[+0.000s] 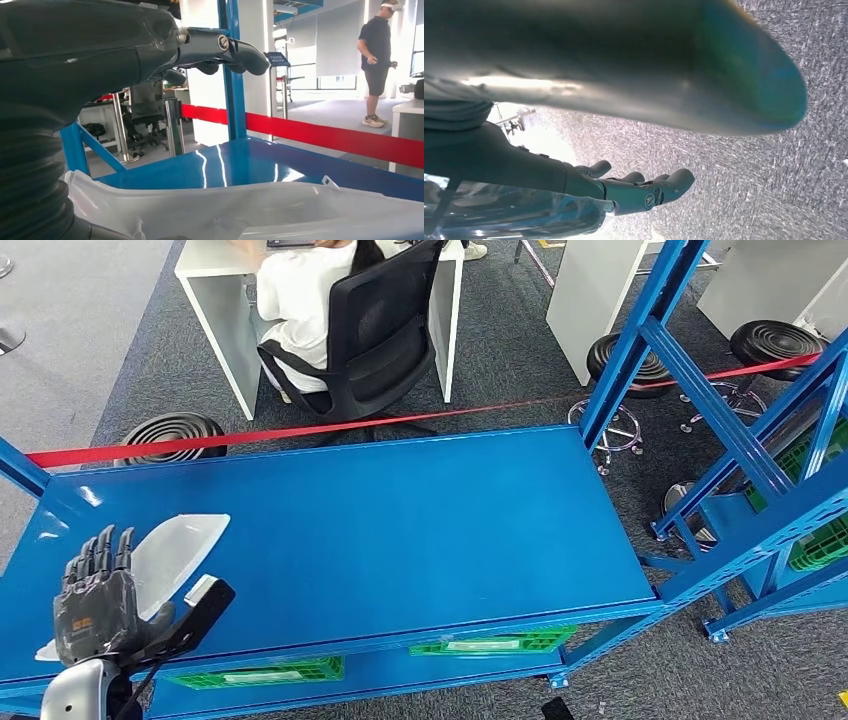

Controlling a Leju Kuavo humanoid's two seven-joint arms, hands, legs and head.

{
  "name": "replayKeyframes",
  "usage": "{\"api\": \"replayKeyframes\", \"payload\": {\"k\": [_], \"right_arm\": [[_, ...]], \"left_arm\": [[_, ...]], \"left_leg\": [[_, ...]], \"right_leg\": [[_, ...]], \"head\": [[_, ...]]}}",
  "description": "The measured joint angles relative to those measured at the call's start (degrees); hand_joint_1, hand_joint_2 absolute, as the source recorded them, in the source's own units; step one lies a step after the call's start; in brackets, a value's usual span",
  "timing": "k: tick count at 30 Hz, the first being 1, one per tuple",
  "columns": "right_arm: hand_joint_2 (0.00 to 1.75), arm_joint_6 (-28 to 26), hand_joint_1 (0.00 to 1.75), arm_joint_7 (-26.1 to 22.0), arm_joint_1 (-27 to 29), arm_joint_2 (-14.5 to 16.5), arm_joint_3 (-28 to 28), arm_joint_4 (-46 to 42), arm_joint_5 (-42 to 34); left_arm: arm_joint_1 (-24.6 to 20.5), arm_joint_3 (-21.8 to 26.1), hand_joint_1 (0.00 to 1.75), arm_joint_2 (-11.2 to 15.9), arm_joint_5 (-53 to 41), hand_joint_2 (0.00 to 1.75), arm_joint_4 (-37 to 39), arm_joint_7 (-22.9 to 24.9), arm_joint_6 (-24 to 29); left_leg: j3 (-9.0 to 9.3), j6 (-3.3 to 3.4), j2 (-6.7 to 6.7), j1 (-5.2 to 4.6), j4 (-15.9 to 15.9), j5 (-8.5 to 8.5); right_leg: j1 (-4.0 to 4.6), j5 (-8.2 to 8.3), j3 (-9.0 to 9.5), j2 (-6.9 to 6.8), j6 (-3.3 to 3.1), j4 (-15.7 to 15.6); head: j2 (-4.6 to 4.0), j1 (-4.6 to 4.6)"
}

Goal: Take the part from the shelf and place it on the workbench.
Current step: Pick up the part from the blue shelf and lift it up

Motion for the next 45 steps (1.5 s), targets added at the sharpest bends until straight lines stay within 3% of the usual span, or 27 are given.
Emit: {"api": "replayKeyframes", "payload": {"k": [21, 45], "right_arm": [[0.0, 0.02, 0.0, 0.96, -0.42, 0.01, 0.0, 0.0, 0.95], [0.0, -0.02, 0.0, 1.15, -0.48, 0.01, 0.0, 0.0, 1.1]], "left_arm": [[-1.08, 3.46, 0.0, -3.89, 2.26, 1.75, 6.93, -1.89, -1.4], [-4.78, 4.68, 0.0, -5.55, 2.4, 1.75, 14.4, -2.93, -0.9]], "left_leg": [[0.01, 0.0, -0.01, 0.0, 0.0, 0.0], [0.03, 0.0, -0.06, 0.0, 0.0, 0.0]], "right_leg": [[0.0, 0.0, 0.01, -0.01, 0.0, 0.0], [0.0, 0.0, 0.04, -0.04, 0.0, 0.0]], "head": [[0.0, 0.01], [0.0, 0.0]]}}
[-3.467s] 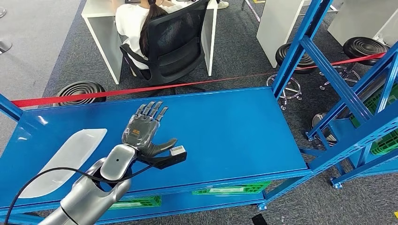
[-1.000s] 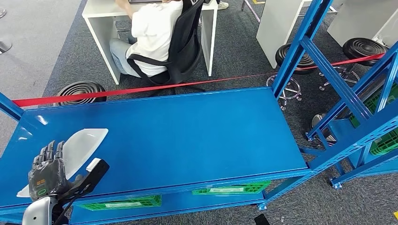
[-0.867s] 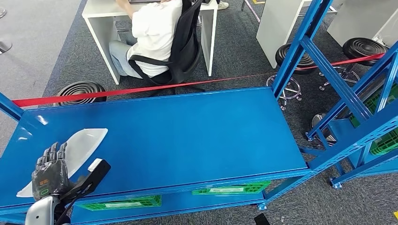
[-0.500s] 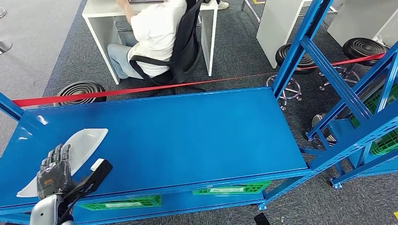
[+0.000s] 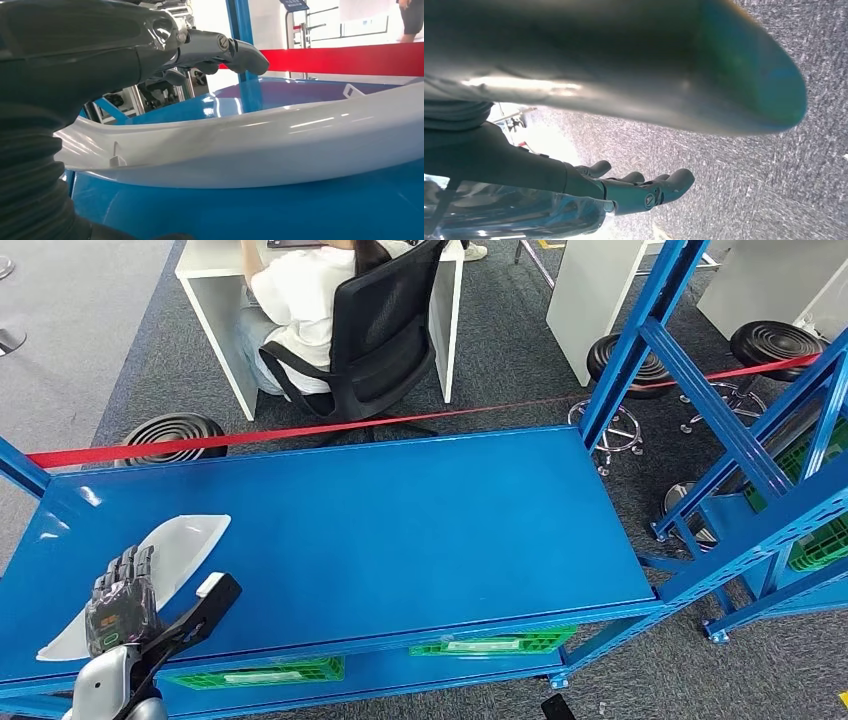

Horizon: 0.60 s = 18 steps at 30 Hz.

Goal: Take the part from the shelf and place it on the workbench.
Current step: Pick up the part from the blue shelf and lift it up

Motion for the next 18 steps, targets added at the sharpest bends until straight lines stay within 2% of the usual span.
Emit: {"api": "replayKeyframes", "payload": {"k": [1, 2, 5, 6, 8, 18], "right_arm": [[0.0, 0.0, 0.0, 0.0, 0.01, 0.0, 0.0, 0.0, 0.0], [0.0, -0.01, 0.0, 0.0, 0.02, 0.0, 0.0, 0.0, 0.0], [0.0, -0.02, 0.0, 0.0, 0.01, 0.0, 0.0, 0.0, 0.01], [0.0, -0.02, 0.0, 0.0, 0.01, 0.0, 0.0, 0.0, 0.05], [0.0, -0.01, 0.0, 0.0, 0.02, 0.0, 0.0, 0.0, 0.22], [0.0, 0.0, 0.0, 0.0, -0.01, -0.01, 0.0, 0.0, 0.83]], "left_arm": [[-0.11, 0.0, 0.0, -0.06, 0.0, 1.75, 0.17, -0.02, 0.04], [-0.22, 0.0, 0.31, -0.1, 0.0, 1.75, 0.31, -0.03, 0.09], [-0.43, 0.0, 1.57, -0.2, 0.0, 1.75, 0.74, -0.06, 0.17], [-0.44, 0.0, 1.69, -0.25, 0.0, 1.75, 0.91, -0.08, 0.18], [-0.41, 0.02, 1.74, -0.36, -0.04, 1.75, 1.22, -0.15, 0.18], [-0.1, 0.5, 1.75, -0.73, -0.46, 1.75, 1.34, -0.69, 0.26]], "left_leg": [[0.01, 0.0, 0.0, 0.0, 0.0, 0.0], [0.01, 0.0, 0.0, 0.0, 0.0, 0.0], [0.03, 0.0, 0.0, 0.0, 0.0, 0.0], [0.04, 0.0, 0.0, 0.0, 0.0, 0.0], [0.04, 0.0, 0.0, 0.0, 0.0, 0.0], [0.04, 0.0, -0.02, 0.0, 0.0, 0.0]], "right_leg": [[0.0, 0.0, 0.0, 0.0, 0.0, 0.0], [0.0, 0.0, 0.01, 0.0, 0.0, 0.0], [0.0, 0.0, 0.03, 0.0, 0.0, 0.0], [0.0, 0.0, 0.03, 0.0, 0.0, 0.0], [0.0, 0.0, 0.03, 0.0, 0.0, 0.0], [0.0, 0.0, 0.05, -0.02, 0.0, 0.0]], "head": [[0.0, 0.0], [0.0, 0.0], [0.0, 0.01], [0.0, 0.01], [0.0, 0.01], [0.0, 0.01]]}}
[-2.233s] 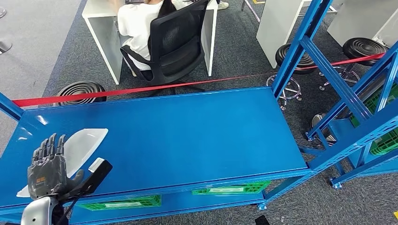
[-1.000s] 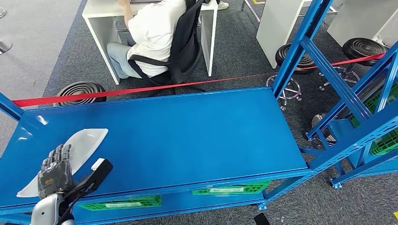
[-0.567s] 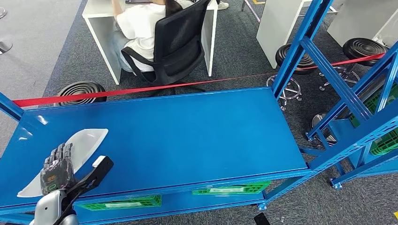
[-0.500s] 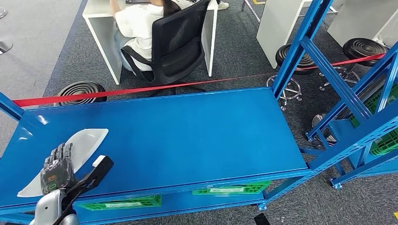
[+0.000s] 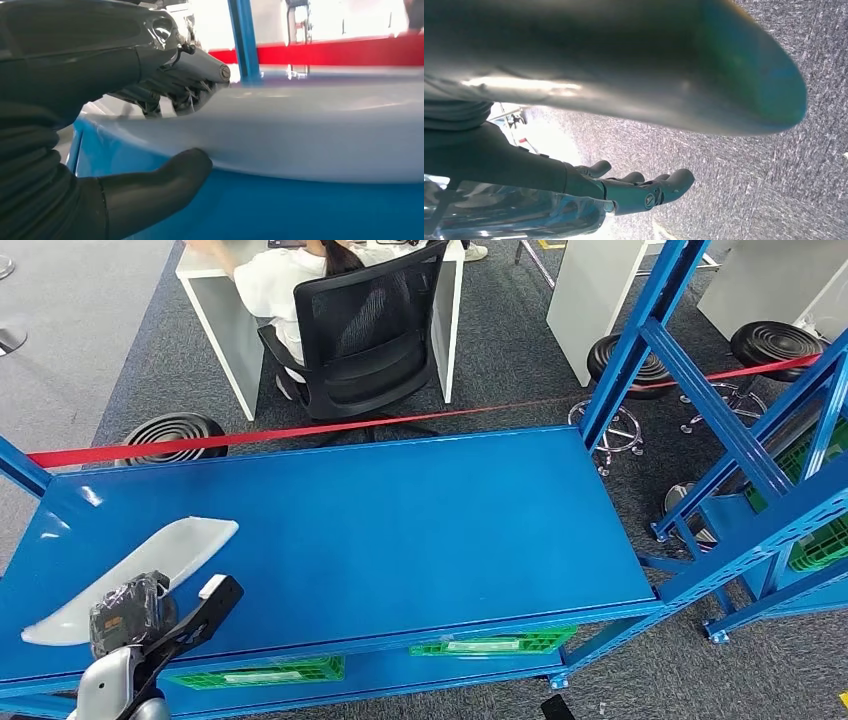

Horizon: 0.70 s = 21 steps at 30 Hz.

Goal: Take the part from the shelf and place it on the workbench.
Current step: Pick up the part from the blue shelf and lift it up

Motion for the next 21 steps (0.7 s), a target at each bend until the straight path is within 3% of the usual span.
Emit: {"api": "replayKeyframes", "payload": {"k": [14, 16, 21], "right_arm": [[0.0, 0.04, 0.0, 0.04, -0.09, -0.01, 0.0, 0.0, 0.5], [0.0, 0.05, 0.0, 0.04, -0.09, -0.01, 0.0, 0.0, 0.64], [0.0, 0.09, 0.0, -0.06, -0.19, -0.03, -0.02, 0.0, 1.04]], "left_arm": [[0.07, 0.81, 1.75, -0.29, 0.63, 1.75, -0.8, -1.13, 0.58], [0.08, 0.93, 1.75, -0.35, 2.95, 1.75, -0.83, -3.26, 1.03], [0.05, 1.07, 1.75, -0.66, 15.68, 1.75, -1.62, -13.81, 0.26]], "left_leg": [[0.09, 0.0, -0.02, 0.0, 0.0, 0.0], [0.1, 0.0, -0.04, 0.0, 0.0, 0.0], [0.1, 0.0, -0.1, 0.0, 0.0, 0.0]], "right_leg": [[0.01, 0.0, 0.1, -0.03, 0.0, 0.0], [0.01, 0.0, 0.1, -0.05, 0.0, 0.0], [0.0, -0.01, 0.14, -0.16, 0.0, 0.0]], "head": [[0.0, -0.01], [0.0, -0.01], [0.0, 0.01]]}}
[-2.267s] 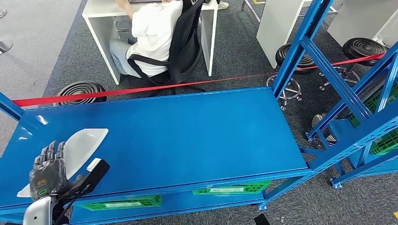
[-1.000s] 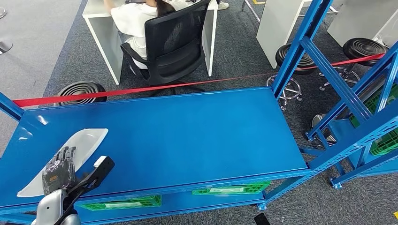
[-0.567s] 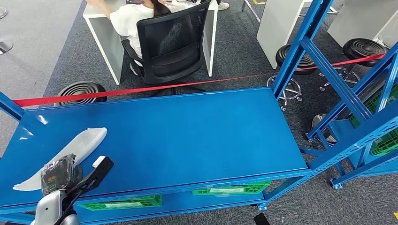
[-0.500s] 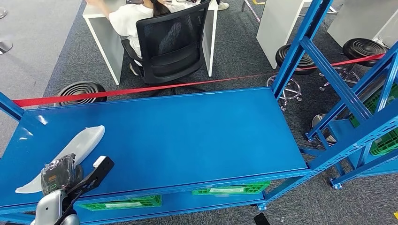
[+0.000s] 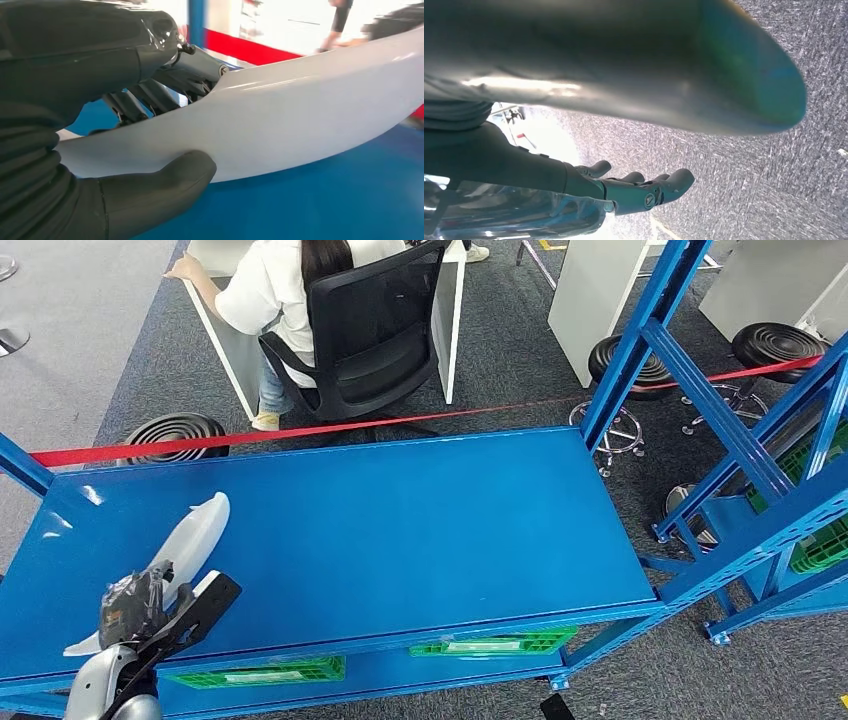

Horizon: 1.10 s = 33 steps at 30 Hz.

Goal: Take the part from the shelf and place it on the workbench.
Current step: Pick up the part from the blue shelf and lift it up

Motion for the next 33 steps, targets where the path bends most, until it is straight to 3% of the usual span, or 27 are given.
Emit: {"api": "replayKeyframes", "payload": {"k": [8, 10, 12, 14, 22, 29, 33], "right_arm": [[0.0, 0.0, 0.0, -0.03, -0.07, -0.01, -0.01, 0.0, 0.02], [0.0, 0.0, 0.0, -0.3, -0.17, -0.01, -0.14, 0.0, 0.17], [0.0, 0.0, 0.0, -0.86, -0.35, -0.01, -0.52, 0.0, 0.43], [0.0, 0.0, 0.0, -1.21, -0.5, -0.02, -0.86, 0.0, 0.57], [0.0, 0.13, 0.0, -1.19, -0.88, -0.07, -1.0, -0.02, 1.02], [0.0, 0.14, 0.0, -1.23, -1.07, -0.11, -1.32, -0.02, 1.02], [0.0, 0.27, 0.0, -1.37, -1.17, -0.11, -1.5, -0.02, 1.14]], "left_arm": [[-0.03, -0.07, 1.75, -0.23, 2.4, 1.75, -0.38, -1.87, -0.48], [-0.11, -0.23, 1.75, -0.61, 12.18, 1.75, -1.48, -8.2, -3.54], [-0.27, -1.14, 1.75, -1.34, 27.76, 1.75, -4.22, -17.05, -9.49], [-0.37, -2.22, 1.75, -1.93, 35.49, 1.75, -7.02, -20.91, -13.0], [0.09, -3.5, 1.75, -2.29, 37.23, 1.75, -13.18, -25.21, -11.52], [0.88, -4.38, 1.75, -2.79, 33.35, 1.75, -16.34, -25.77, -5.74], [1.4, -5.0, 1.75, -3.05, 34.34, 1.75, -17.77, -25.72, -5.76]], "left_leg": [[0.01, 0.0, 0.03, 0.0, 0.0, 0.0], [0.02, 0.01, 0.0, 0.0, 0.0, 0.01], [0.03, 0.01, 0.0, 0.0, 0.01, 0.01], [0.03, 0.01, 0.03, -0.01, 0.01, 0.01], [0.02, 0.01, 0.02, 0.0, 0.01, 0.01], [0.02, 0.01, 0.02, 0.0, 0.01, 0.01], [0.02, 0.01, 0.02, 0.0, 0.01, 0.01]], "right_leg": [[0.0, 0.0, 0.0, 0.01, 0.0, 0.0], [-0.02, 0.0, 0.01, -0.02, 0.0, -0.01], [-0.03, 0.0, 0.01, -0.04, 0.0, -0.01], [-0.02, 0.01, 0.0, -0.02, 0.0, -0.01], [0.0, 0.0, 0.0, -0.02, 0.0, 0.0], [0.0, 0.0, 0.0, -0.03, 0.0, -0.01], [-0.01, 0.0, 0.0, -0.03, 0.0, -0.01]], "head": [[0.0, 0.01], [0.0, -0.01], [0.0, -0.01], [0.0, -0.01], [0.0, -0.01], [0.0, -0.01], [0.0, 0.0]]}}
